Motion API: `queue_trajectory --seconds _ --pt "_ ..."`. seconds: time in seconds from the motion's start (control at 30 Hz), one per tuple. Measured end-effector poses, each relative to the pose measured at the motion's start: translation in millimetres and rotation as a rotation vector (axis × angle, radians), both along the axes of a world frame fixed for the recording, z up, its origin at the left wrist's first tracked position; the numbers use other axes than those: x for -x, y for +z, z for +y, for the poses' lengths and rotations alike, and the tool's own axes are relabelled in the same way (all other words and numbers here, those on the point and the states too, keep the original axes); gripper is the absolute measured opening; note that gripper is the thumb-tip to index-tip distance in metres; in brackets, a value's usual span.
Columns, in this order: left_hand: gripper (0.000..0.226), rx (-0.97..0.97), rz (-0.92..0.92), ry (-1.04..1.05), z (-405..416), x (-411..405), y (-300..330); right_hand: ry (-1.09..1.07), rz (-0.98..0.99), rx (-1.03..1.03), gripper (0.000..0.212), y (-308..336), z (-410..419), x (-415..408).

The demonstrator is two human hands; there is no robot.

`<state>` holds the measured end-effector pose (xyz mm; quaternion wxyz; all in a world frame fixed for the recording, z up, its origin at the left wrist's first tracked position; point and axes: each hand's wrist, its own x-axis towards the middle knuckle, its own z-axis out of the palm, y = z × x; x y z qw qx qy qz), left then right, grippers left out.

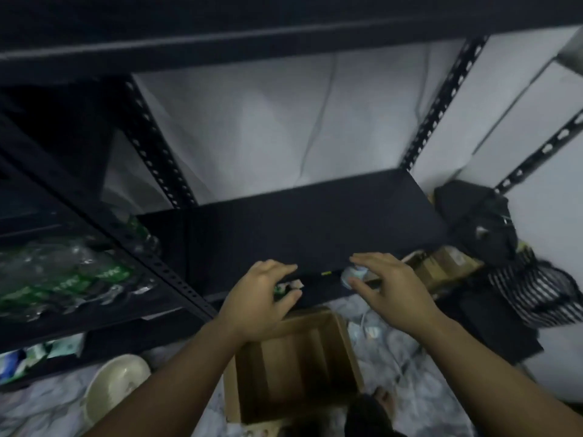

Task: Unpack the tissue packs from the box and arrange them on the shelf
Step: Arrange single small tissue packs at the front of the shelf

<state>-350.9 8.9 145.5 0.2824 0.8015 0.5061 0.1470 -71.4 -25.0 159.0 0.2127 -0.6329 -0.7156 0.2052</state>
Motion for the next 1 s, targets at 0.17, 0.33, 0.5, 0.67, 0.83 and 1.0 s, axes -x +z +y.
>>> queue_trajectory --seconds 0.17,0.33,0.5,0.67,0.83,1.0 --pt "0.055 0.199 0.035 -0.065 -17.5 -49.0 -63.8 -0.124 0.012 0.186 0.044 -63.3 -32.9 -49.3" --pt "0.055 0.31 0.066 -0.111 -24.7 -121.2 -120.7 -0.294 0.052 0.365 0.043 -139.9 -64.8 -106.8" --pt "0.047 0.398 0.164 -0.174 -28.1 -191.4 -213.3 -0.477 0.1 0.502 0.044 -230.5 -86.0 -164.0" --pt "0.028 0.372 0.225 0.103 -22.6 -249.5 -364.6 -0.565 0.152 0.624 0.05 -356.0 -97.1 -203.2" --pt "0.042 0.531 0.263 -0.126 0.0 -318.5 -463.0 -0.644 0.215 0.658 0.048 -489.4 -87.4 -230.3" --pt "0.044 0.577 0.273 -0.01 17.9 -364.6 -591.1 -0.629 0.153 0.633 0.05 -608.9 -57.9 -252.9"
